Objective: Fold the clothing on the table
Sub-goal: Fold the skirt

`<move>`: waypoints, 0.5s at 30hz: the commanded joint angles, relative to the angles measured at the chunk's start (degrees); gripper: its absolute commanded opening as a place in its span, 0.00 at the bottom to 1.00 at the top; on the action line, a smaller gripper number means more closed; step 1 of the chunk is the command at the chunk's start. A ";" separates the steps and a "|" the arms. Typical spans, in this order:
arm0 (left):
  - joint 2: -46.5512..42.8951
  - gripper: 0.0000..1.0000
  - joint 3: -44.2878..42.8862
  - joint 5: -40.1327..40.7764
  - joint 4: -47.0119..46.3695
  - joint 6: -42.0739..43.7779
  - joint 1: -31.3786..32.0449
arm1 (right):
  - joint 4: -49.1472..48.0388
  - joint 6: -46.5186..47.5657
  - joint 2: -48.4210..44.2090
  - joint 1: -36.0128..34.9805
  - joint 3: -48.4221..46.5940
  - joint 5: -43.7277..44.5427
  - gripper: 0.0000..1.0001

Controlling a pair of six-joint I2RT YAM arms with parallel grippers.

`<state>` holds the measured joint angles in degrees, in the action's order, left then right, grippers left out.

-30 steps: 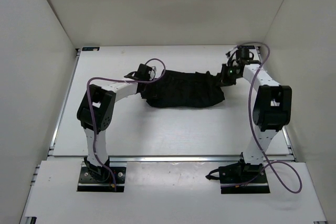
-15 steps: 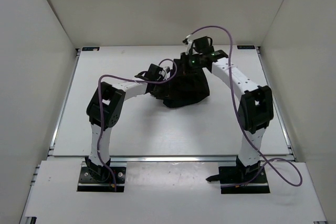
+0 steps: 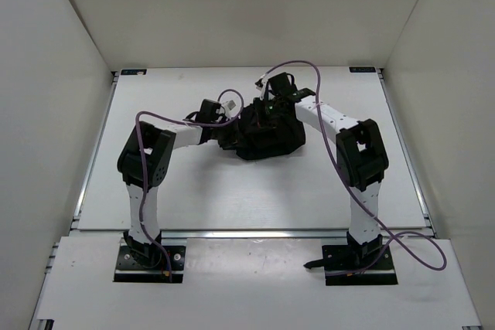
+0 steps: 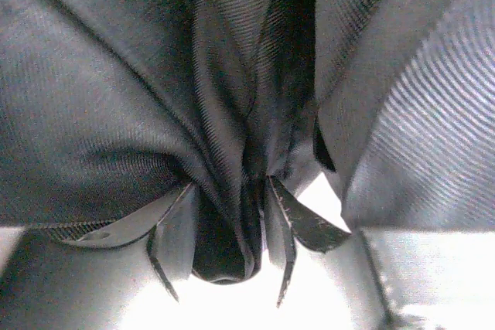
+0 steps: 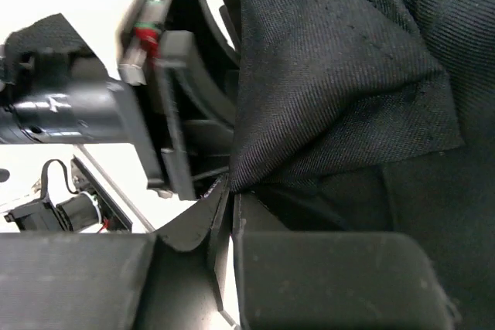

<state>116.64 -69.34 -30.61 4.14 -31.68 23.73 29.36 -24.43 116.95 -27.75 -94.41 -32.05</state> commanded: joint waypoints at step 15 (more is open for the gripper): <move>-3.26 0.48 10.10 -5.25 -9.32 -7.51 -2.89 | -1.23 -3.61 2.68 -6.17 -13.96 -2.05 0.00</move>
<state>113.49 -60.75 -35.42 -3.46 -38.11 20.75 28.45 -27.05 121.62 -32.47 -104.97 -33.63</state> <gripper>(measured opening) 0.483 0.007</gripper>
